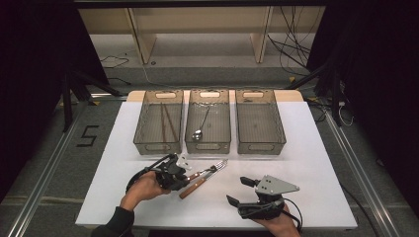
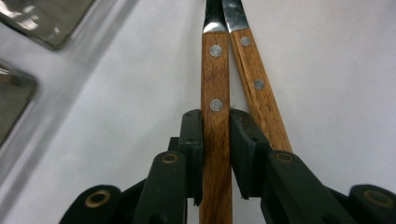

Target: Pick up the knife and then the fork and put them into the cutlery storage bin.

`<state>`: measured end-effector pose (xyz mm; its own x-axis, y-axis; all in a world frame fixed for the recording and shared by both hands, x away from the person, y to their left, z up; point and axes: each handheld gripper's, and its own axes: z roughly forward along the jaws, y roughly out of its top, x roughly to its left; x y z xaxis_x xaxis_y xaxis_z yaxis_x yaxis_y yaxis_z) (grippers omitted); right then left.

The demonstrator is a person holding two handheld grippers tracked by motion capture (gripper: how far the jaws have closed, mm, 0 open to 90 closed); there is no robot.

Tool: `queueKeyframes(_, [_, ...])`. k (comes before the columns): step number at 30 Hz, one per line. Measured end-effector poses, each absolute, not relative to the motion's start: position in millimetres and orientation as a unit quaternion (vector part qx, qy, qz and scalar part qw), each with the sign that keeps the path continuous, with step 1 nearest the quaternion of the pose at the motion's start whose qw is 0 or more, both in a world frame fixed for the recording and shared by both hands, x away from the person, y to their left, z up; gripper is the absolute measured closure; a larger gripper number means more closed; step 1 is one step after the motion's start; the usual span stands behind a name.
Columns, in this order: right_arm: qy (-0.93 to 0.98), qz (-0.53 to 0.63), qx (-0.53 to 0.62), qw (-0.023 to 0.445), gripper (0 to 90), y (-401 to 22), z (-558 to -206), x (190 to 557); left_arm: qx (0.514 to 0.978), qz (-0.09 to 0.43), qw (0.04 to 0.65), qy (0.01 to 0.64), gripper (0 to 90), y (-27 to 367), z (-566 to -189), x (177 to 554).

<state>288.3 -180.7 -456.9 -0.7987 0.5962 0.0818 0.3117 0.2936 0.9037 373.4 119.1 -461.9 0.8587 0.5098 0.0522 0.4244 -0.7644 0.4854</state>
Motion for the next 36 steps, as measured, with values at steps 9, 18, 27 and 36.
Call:
queueKeyframes(9, [0.793,0.521,0.285,0.136,26.5,-181,-457,288,0.928,0.095,0.251,0.257,75.8,120,-444,368])
queueKeyframes(18, [0.795,0.520,0.272,0.153,26.5,-177,-454,287,0.929,0.068,0.265,0.249,75.8,111,-431,360])
queueKeyframes(27, [0.809,0.500,0.239,0.194,26.7,-172,-452,287,0.937,0.036,0.275,0.214,75.8,95,-421,345])
queueKeyframes(36, [0.838,0.456,0.182,0.237,29.6,-162,-455,284,0.943,0.015,0.272,0.191,75.8,86,-415,335])
